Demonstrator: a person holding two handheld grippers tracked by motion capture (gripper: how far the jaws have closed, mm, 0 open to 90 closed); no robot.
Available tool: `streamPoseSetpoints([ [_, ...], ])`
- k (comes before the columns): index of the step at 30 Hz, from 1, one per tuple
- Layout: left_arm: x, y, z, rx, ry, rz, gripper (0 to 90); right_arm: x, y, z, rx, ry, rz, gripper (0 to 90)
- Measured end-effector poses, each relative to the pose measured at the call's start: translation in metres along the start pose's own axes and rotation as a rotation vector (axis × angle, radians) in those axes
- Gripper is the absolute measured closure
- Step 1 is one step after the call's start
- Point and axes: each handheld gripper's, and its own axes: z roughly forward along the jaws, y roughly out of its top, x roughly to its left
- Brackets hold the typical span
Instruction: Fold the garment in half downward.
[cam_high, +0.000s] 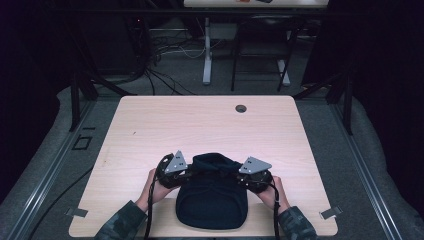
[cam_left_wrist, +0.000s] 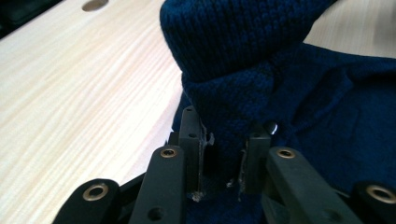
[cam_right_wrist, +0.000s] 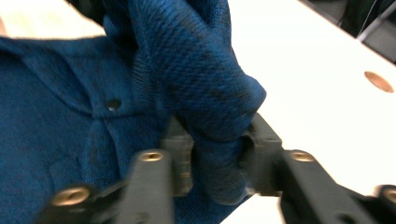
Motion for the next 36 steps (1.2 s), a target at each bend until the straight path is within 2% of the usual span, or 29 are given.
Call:
streamPoseSetpoints([
  [2, 0.000, -0.002, 0.002, 0.019, -0.004, -0.013, 71.2, 0.002, 0.002, -0.004, -0.031, -0.018, -0.011, 71.8],
  [5, -0.001, -0.006, 0.006, 0.073, 0.008, -0.019, 61.9, 0.008, 0.007, -0.008, -0.038, -0.031, -0.051, 72.6],
  [9, -0.005, -0.009, 0.005, 0.079, 0.016, -0.042, 55.6, 0.011, 0.008, -0.009, -0.048, -0.033, -0.071, 73.3],
  [14, -0.006, -0.017, 0.001, 0.076, 0.021, -0.084, 56.0, 0.014, 0.008, -0.011, -0.063, -0.045, -0.104, 73.8],
  [16, -0.006, -0.022, 0.002, 0.094, 0.009, -0.108, 52.1, 0.016, 0.008, -0.012, -0.074, -0.047, -0.121, 73.8],
  [19, -0.012, -0.030, 0.007, 0.133, 0.039, -0.120, 46.2, 0.019, 0.007, -0.014, -0.076, -0.042, -0.144, 73.5],
  [21, -0.014, -0.032, 0.009, 0.130, 0.069, -0.133, 47.6, 0.021, 0.007, -0.015, -0.073, -0.031, -0.146, 72.8],
  [22, -0.016, -0.032, 0.010, 0.133, 0.096, -0.150, 52.3, 0.022, 0.007, -0.016, -0.070, -0.026, -0.140, 72.1],
  [23, -0.016, -0.032, 0.011, 0.140, 0.108, -0.165, 56.4, 0.022, 0.007, -0.016, -0.054, -0.009, -0.137, 71.4],
  [24, -0.016, -0.033, 0.012, 0.140, 0.111, -0.180, 58.7, 0.023, 0.007, -0.017, -0.045, -0.012, -0.142, 70.7],
  [26, -0.015, -0.034, 0.012, 0.143, 0.111, -0.195, 59.8, 0.025, 0.008, -0.017, -0.013, 0.019, -0.125, 67.8],
  [27, -0.014, -0.034, 0.012, 0.144, 0.110, -0.196, 59.8, 0.027, 0.008, -0.018, 0.000, 0.022, -0.131, 66.6],
  [29, -0.014, -0.034, 0.011, 0.144, 0.102, -0.203, 59.1, 0.030, 0.007, -0.019, 0.029, 0.061, -0.128, 62.6],
  [34, -0.014, -0.031, 0.002, 0.152, 0.060, -0.201, 50.3, 0.038, 0.003, -0.021, 0.077, 0.114, -0.125, 56.6],
  [36, -0.016, -0.032, -0.003, 0.151, 0.051, -0.194, 48.4, 0.040, 0.001, -0.024, 0.076, 0.122, -0.117, 55.9],
])
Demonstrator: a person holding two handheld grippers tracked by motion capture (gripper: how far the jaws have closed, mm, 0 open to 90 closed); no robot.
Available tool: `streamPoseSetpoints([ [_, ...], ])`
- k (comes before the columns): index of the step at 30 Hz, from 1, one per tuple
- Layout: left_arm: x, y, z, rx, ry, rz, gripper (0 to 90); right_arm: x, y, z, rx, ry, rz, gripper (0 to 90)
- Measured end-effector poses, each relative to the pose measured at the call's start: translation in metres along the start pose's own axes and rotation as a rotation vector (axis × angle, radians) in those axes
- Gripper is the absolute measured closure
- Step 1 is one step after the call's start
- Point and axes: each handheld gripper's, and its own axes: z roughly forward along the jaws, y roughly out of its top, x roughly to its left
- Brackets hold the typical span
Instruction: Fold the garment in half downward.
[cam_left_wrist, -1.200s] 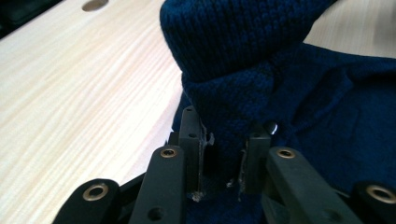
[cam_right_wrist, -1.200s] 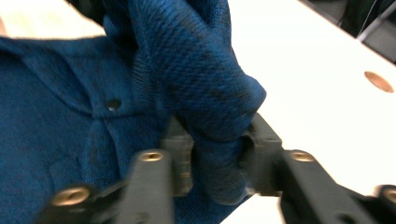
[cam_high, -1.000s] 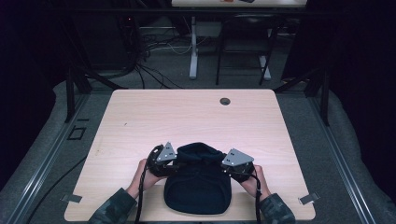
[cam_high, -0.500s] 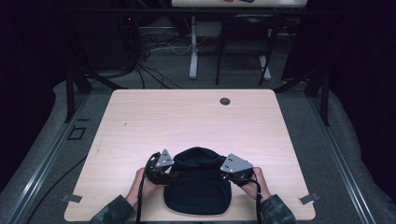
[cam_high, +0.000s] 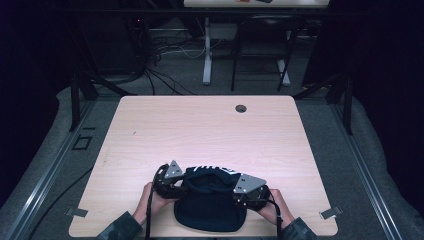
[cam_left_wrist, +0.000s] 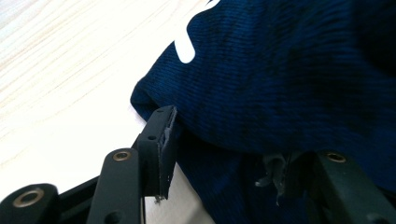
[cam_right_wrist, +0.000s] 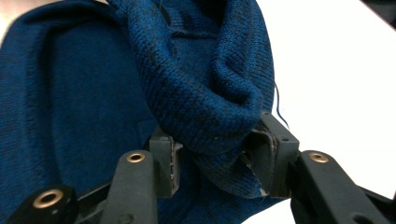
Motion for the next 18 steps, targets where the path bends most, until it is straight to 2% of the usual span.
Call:
streamPoseSetpoints([
  [4, -0.002, -0.002, -0.012, 0.002, -0.007, 0.013, 45.1, 0.002, -0.002, -0.004, -0.009, 0.019, 0.016, 58.5],
  [9, 0.000, -0.004, -0.029, -0.007, 0.009, 0.018, 41.3, 0.006, -0.006, -0.006, 0.003, 0.034, 0.019, 55.3],
  [13, 0.006, -0.001, -0.047, -0.053, 0.012, -0.002, 41.5, 0.010, -0.009, -0.004, 0.030, 0.057, 0.006, 52.3],
  [17, 0.012, 0.009, -0.061, -0.116, 0.030, -0.009, 41.5, 0.013, -0.011, -0.004, 0.057, 0.085, -0.005, 47.7],
  [18, 0.012, 0.012, -0.061, -0.125, 0.032, -0.007, 41.5, 0.013, -0.011, -0.004, 0.066, 0.104, -0.004, 45.4],
])
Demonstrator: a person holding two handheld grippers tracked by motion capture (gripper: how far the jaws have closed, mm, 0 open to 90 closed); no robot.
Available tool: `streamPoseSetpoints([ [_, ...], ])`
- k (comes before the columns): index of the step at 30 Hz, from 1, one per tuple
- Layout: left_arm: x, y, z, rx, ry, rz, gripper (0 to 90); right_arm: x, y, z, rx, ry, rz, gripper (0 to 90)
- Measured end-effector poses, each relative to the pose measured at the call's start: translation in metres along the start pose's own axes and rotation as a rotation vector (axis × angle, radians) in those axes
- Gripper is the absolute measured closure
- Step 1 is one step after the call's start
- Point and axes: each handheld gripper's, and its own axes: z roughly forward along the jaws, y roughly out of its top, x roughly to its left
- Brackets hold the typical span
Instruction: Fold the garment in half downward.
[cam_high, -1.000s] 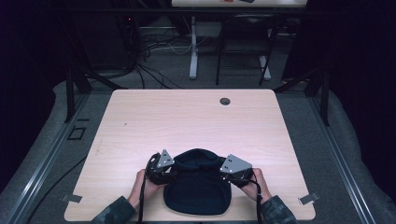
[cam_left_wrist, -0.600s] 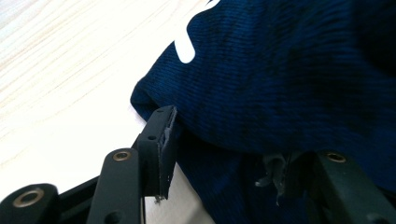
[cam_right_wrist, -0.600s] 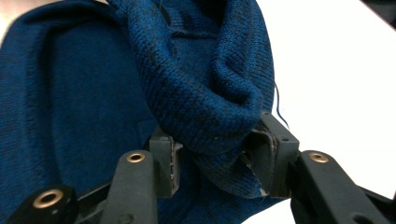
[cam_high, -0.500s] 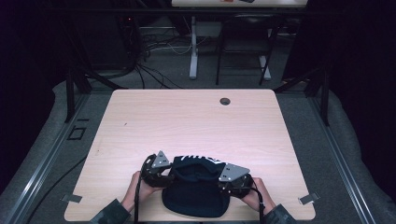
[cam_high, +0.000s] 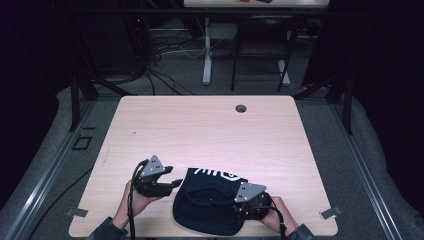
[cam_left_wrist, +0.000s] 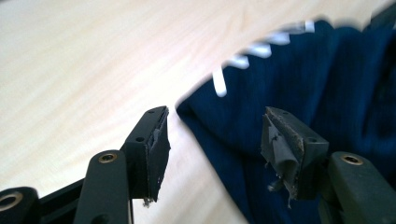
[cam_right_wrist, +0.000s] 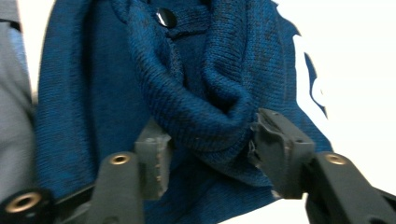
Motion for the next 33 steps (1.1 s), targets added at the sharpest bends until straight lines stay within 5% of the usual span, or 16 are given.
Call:
streamPoseSetpoints([
  [9, -0.012, 0.010, 0.038, 0.033, -0.075, 0.058, 40.5, -0.019, -0.011, -0.025, -0.160, 0.161, 0.149, 41.5],
  [13, -0.014, 0.011, 0.051, 0.052, -0.116, 0.073, 39.7, -0.030, -0.011, -0.035, -0.263, 0.171, 0.247, 44.1],
  [14, -0.015, 0.010, 0.053, 0.060, -0.121, 0.078, 39.6, -0.032, -0.010, -0.036, -0.263, 0.142, 0.270, 45.2],
  [17, -0.019, 0.006, 0.058, 0.078, -0.138, 0.092, 39.2, -0.031, -0.007, -0.027, -0.184, 0.031, 0.310, 44.7],
  [24, -0.029, -0.007, 0.061, 0.136, -0.171, 0.137, 36.5, -0.017, -0.005, 0.019, 0.034, 0.049, 0.320, 36.0],
  [27, -0.030, -0.011, 0.064, 0.158, -0.175, 0.128, 36.4, -0.020, -0.007, 0.024, 0.040, 0.054, 0.340, 26.2],
  [33, -0.033, -0.014, 0.067, 0.189, -0.151, 0.121, 34.9, -0.026, -0.009, 0.032, 0.093, 0.058, 0.291, 15.6],
])
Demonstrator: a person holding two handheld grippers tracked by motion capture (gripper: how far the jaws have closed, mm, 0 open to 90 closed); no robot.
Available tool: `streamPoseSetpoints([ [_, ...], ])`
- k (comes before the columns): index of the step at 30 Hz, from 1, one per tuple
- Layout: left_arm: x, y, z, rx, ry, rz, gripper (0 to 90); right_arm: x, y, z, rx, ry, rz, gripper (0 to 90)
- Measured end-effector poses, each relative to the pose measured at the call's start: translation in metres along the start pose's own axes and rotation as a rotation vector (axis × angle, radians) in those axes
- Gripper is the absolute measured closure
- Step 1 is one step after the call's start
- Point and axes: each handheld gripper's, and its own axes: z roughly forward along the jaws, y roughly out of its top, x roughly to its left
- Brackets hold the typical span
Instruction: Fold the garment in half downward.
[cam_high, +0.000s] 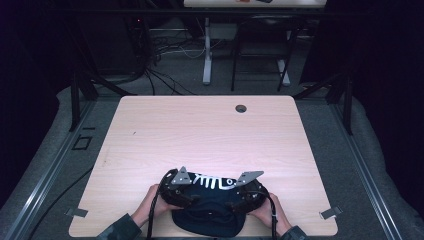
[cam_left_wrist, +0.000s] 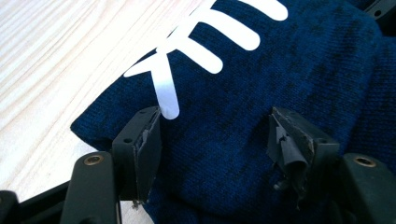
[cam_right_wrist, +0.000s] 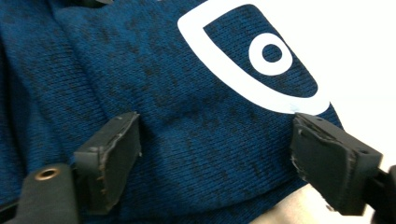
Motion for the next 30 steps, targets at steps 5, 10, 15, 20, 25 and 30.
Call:
streamPoseSetpoints([
  [5, 0.003, -0.002, 0.002, 0.007, 0.019, -0.022, 30.5, -0.005, 0.005, 0.005, 0.014, -0.037, -0.025, 10.8],
  [10, 0.007, 0.001, 0.007, -0.006, 0.058, -0.039, 28.9, -0.020, 0.010, 0.010, 0.021, -0.051, -0.005, 6.9],
  [15, 0.021, 0.008, 0.016, -0.025, 0.078, -0.059, 28.3, -0.035, 0.018, 0.014, 0.027, -0.090, 0.000, 4.4],
  [20, 0.036, 0.018, 0.026, -0.023, 0.096, -0.079, 26.0, -0.055, 0.024, 0.019, 0.017, -0.111, 0.042, 1.3],
  [25, 0.040, 0.020, 0.029, -0.030, 0.099, -0.088, 24.9, -0.065, 0.024, 0.021, 0.011, -0.113, 0.077, 0.0],
  [30, 0.041, 0.019, 0.027, -0.038, 0.098, -0.087, 23.6, -0.063, 0.023, 0.021, 0.001, -0.128, 0.083, 0.0],
])
